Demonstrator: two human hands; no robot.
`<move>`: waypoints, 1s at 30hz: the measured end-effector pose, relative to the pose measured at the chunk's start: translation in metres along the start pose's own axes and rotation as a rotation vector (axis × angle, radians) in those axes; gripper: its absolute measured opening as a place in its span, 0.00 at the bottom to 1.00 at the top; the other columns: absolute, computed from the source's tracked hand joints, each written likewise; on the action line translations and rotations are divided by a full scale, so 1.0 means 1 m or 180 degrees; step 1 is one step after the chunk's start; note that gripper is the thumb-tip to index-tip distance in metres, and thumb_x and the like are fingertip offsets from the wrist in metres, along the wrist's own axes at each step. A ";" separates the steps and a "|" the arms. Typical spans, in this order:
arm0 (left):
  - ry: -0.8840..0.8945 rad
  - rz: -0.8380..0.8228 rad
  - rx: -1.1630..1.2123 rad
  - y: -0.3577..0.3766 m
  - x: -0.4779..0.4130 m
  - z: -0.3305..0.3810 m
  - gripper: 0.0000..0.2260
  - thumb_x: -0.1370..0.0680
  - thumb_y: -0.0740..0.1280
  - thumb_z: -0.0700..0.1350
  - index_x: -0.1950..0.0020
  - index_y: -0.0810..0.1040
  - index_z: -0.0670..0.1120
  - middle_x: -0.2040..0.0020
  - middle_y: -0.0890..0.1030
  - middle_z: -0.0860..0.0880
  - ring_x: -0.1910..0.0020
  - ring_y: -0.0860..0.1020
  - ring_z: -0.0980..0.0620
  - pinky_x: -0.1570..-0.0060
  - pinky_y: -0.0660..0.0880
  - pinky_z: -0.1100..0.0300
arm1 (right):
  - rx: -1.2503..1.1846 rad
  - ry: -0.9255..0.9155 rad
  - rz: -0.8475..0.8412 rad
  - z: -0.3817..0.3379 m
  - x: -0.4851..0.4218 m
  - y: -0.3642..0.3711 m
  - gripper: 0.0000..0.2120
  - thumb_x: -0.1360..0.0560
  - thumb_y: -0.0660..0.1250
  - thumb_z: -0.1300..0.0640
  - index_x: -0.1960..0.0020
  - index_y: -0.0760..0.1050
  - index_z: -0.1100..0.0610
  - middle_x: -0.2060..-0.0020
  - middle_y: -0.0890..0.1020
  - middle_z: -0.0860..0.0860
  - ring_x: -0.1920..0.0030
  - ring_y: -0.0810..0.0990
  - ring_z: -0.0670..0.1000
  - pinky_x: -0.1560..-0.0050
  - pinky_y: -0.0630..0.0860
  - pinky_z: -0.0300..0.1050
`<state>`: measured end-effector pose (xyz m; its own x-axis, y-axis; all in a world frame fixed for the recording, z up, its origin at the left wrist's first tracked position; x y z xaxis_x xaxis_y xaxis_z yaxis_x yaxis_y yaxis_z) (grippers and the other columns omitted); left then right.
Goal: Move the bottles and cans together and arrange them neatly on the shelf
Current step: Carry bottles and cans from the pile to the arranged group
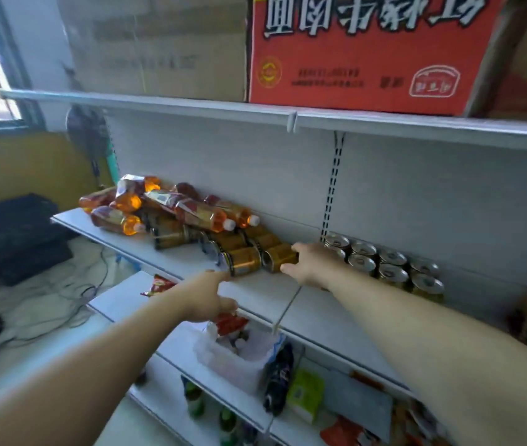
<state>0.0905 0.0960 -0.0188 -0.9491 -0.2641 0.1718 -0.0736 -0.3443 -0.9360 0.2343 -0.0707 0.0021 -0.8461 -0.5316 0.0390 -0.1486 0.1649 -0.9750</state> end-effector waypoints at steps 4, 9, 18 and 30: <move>0.0069 -0.0029 0.0011 -0.004 -0.030 -0.026 0.31 0.26 0.66 0.59 0.26 0.62 0.51 0.27 0.65 0.47 0.33 0.69 0.46 0.37 0.67 0.54 | -0.0004 0.0200 -0.0108 -0.012 -0.031 0.032 0.32 0.25 0.63 0.39 0.27 0.64 0.54 0.30 0.69 0.56 0.34 0.71 0.58 0.37 0.71 0.49; 0.0344 0.0048 -0.0127 0.012 -0.081 -0.030 0.31 0.25 0.66 0.58 0.26 0.62 0.50 0.28 0.64 0.46 0.31 0.65 0.45 0.36 0.65 0.52 | 0.0050 0.0274 -0.0079 -0.007 -0.080 0.062 0.34 0.25 0.66 0.46 0.24 0.57 0.52 0.26 0.62 0.55 0.32 0.69 0.59 0.38 0.72 0.53; 0.0636 0.0223 -0.0937 0.023 -0.171 -0.037 0.38 0.24 0.62 0.60 0.22 0.45 0.49 0.23 0.53 0.45 0.25 0.50 0.41 0.30 0.56 0.44 | 0.1485 -0.0212 -0.0395 -0.002 -0.170 0.095 0.35 0.28 0.70 0.58 0.27 0.56 0.51 0.27 0.59 0.55 0.28 0.57 0.63 0.31 0.63 0.61; 0.1321 0.0127 -0.0785 0.019 -0.186 -0.035 0.28 0.23 0.63 0.50 0.26 0.59 0.42 0.34 0.69 0.42 0.38 0.68 0.41 0.34 0.59 0.49 | 0.0652 0.0298 0.0141 -0.001 -0.144 0.093 0.30 0.28 0.70 0.48 0.30 0.62 0.48 0.35 0.72 0.51 0.36 0.70 0.57 0.40 0.71 0.51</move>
<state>0.2546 0.1700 -0.0788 -0.9910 0.1262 0.0442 -0.0576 -0.1040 -0.9929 0.3421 0.0222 -0.0945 -0.8947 -0.4467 0.0060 -0.0113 0.0093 -0.9999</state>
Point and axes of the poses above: each hand's wrist, its own x-axis away from the middle knuckle, its own y-axis out of the palm, z = x × y, the point moved 5 cm from there along -x, towards the middle knuckle
